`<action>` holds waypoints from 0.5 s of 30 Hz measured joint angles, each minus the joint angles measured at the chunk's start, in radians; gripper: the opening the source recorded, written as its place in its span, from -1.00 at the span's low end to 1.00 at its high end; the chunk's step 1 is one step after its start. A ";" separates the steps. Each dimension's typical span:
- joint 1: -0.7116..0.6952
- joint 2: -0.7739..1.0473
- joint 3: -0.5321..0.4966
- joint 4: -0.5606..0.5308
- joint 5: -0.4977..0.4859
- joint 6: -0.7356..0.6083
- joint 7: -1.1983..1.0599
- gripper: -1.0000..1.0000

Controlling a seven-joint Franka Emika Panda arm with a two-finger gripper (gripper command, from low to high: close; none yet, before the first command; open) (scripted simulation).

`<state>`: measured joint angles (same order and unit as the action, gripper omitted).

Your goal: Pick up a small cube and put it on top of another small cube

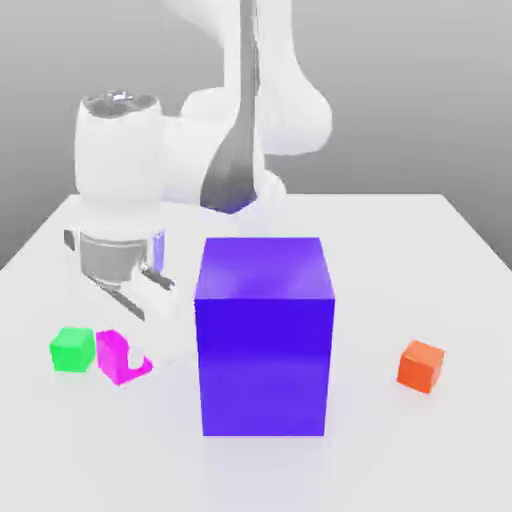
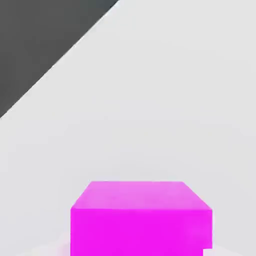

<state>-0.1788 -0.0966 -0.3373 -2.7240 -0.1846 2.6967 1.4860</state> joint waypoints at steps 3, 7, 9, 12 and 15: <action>-0.089 -0.031 -0.065 -0.037 -0.004 -0.012 0.090 -1.00; -0.218 -0.065 -0.152 -0.086 -0.003 -0.023 0.207 -1.00; -0.247 -0.066 -0.178 -0.097 0.009 -0.019 0.229 -1.00; -0.237 -0.040 -0.193 -0.094 0.051 0.002 0.208 -1.00; -0.218 -0.002 -0.201 -0.089 0.103 0.034 0.172 -1.00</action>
<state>-0.3963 -0.0991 -0.5379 -2.8132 -0.0817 2.7309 1.6583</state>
